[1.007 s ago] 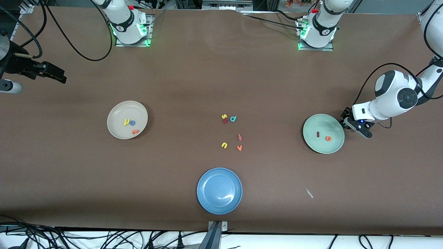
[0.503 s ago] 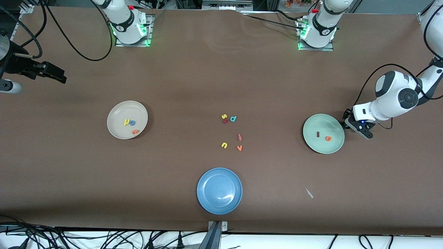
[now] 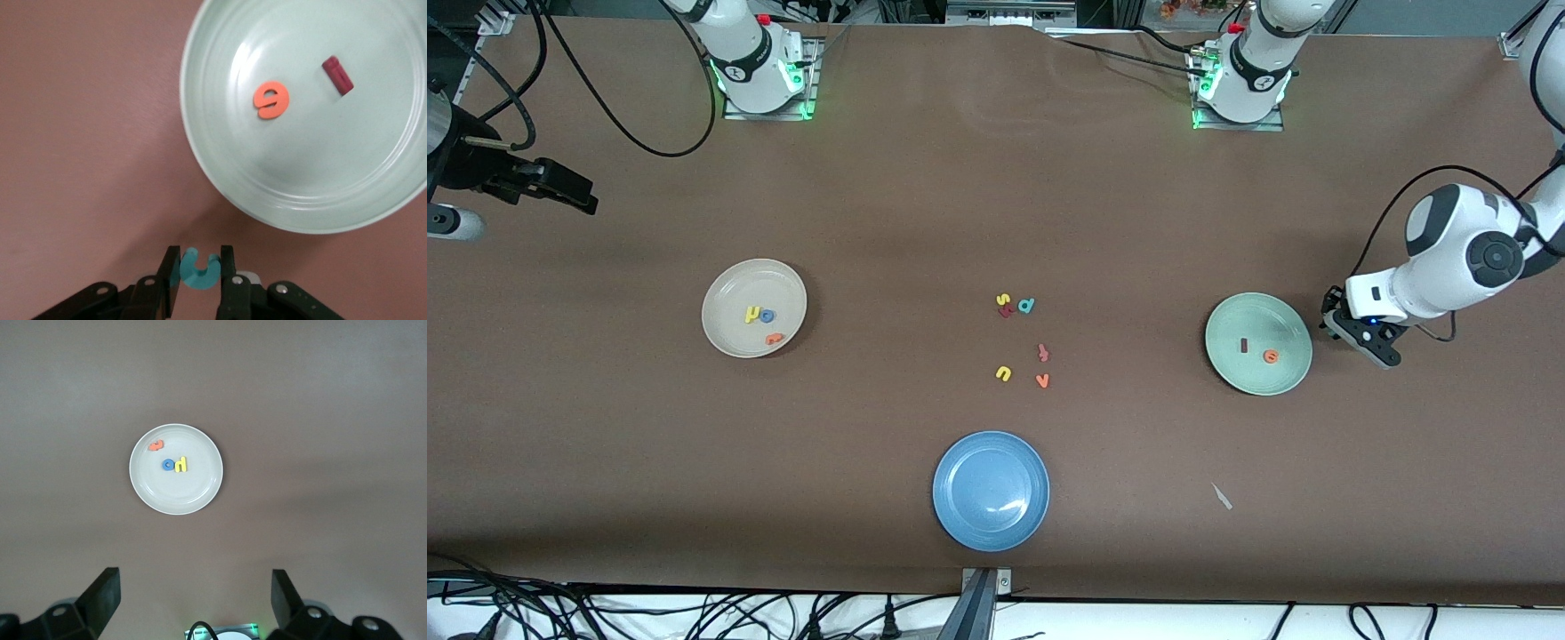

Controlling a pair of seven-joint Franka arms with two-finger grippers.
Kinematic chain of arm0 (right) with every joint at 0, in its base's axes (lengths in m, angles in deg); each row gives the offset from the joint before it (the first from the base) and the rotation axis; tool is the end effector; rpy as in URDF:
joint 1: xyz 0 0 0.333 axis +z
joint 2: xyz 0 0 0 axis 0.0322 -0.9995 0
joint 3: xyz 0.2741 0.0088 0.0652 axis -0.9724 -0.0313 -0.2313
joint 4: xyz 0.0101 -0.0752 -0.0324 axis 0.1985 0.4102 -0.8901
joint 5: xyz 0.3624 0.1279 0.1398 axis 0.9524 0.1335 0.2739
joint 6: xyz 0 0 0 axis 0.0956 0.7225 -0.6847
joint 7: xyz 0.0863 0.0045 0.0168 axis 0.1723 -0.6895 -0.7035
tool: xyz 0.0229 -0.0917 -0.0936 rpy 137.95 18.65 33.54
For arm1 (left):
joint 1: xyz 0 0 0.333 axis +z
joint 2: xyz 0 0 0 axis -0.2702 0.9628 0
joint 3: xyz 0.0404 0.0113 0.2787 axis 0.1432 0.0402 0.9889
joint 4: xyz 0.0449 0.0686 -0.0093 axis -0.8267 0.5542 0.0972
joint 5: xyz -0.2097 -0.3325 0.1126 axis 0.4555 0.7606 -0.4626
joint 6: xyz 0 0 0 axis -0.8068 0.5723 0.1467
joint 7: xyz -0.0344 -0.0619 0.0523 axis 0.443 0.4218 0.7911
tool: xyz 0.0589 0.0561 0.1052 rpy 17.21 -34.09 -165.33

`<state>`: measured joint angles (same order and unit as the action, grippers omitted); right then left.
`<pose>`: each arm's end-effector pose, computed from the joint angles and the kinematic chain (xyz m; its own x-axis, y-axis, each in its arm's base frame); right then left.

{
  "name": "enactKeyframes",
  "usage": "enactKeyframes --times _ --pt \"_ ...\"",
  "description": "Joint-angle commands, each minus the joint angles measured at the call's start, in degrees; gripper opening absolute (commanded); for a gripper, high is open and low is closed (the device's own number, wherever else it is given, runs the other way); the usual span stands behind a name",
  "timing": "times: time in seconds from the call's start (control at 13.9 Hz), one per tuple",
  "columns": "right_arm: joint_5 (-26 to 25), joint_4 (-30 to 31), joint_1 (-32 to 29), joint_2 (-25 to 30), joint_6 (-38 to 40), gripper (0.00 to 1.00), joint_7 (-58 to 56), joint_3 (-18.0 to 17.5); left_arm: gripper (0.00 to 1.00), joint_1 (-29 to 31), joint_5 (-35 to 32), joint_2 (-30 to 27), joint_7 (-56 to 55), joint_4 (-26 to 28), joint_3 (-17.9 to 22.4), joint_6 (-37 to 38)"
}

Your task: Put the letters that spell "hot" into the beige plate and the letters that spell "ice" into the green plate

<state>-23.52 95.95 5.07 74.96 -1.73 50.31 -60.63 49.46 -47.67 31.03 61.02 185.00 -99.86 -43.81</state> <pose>0.5654 0.0110 0.5449 0.9872 -0.1186 -0.1065 -0.1151 -0.9926 0.0382 0.5725 0.0769 0.1746 0.7338 -0.6757 -0.0701 -0.6749 -0.7369 0.0385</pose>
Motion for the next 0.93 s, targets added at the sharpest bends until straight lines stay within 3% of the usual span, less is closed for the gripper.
enactKeyframes --times 0.0,0.22,0.5,0.65,0.79,0.86 --pt "0.98 -1.08 -0.42 -0.27 0.78 1.0 -0.73 -0.03 0.0 -3.25 4.33 -1.7 -0.25 -6.49 -2.2 8.23" --pt "0.98 -1.08 -0.5 -0.27 0.78 1.0 -0.73 -0.03 0.0 -6.95 10.51 -1.18 -6.27 -9.67 -1.77 9.48" --pt "0.98 -1.08 -0.5 -0.27 0.78 1.0 -0.73 -0.03 0.0 -13.18 11.04 0.14 -24.47 -8.98 -1.77 9.56" --pt "0.98 -1.08 -0.5 -0.27 0.78 1.0 -0.64 0.06 0.02 -13.98 13.23 0.32 -26.88 -8.63 -1.77 9.56" --pt "0.98 -1.08 -0.5 -0.27 0.78 1.0 -0.73 0.06 0.98 -13.98 13.77 0.49 -27.23 -8.62 -1.59 9.48" --pt "0.98 -1.08 -0.5 -0.27 0.78 1.0 -0.73 0.06 1.0 -13.98 13.77 0.49 -27.41 -8.62 -1.5 9.48"
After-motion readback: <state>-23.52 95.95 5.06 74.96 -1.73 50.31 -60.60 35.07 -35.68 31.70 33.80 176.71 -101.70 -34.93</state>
